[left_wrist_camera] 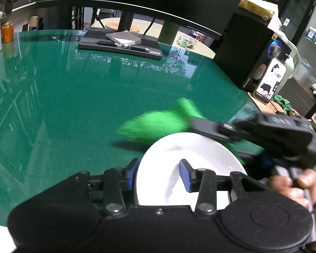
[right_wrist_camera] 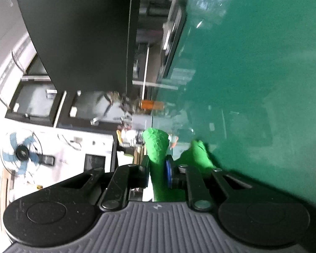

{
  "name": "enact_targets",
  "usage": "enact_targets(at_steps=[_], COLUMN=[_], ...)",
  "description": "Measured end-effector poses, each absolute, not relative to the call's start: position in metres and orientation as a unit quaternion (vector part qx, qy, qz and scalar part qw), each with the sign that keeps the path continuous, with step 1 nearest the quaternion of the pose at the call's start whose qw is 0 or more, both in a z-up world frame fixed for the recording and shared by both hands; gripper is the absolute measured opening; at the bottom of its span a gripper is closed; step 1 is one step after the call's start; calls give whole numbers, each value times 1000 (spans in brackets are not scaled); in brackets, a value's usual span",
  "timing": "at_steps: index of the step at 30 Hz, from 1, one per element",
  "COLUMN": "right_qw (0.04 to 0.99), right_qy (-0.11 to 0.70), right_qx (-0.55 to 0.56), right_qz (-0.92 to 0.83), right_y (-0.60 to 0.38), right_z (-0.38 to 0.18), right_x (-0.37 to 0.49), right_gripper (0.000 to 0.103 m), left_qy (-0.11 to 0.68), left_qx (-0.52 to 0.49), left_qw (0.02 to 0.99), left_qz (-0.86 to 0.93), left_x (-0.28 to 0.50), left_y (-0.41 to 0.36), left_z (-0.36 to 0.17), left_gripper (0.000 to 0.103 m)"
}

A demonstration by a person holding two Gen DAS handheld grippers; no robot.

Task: Clean bowl
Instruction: 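Lift the cloth off the bowl with the right tool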

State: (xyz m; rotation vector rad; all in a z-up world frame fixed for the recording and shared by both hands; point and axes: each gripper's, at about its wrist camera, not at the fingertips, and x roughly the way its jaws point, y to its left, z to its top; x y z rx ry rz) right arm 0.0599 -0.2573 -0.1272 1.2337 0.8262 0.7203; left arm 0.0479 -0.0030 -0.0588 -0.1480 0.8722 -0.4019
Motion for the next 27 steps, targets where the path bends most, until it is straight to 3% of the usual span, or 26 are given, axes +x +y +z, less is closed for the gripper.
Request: enact_targets(at_steps=[13, 27], right_qw=[710, 700], right_qy=[320, 328], right_qx=[566, 565], right_qz=[272, 290], right_y=[-314, -303], right_z=[-118, -120], right_x=[-8, -12], right_gripper=[17, 17], left_qy=[407, 393], left_qx=[-25, 1], left_qw=[906, 914], left_qz=[-117, -96], left_x=[82, 86], left_y=[-19, -28], left_z=[-58, -58], left_gripper=[40, 41])
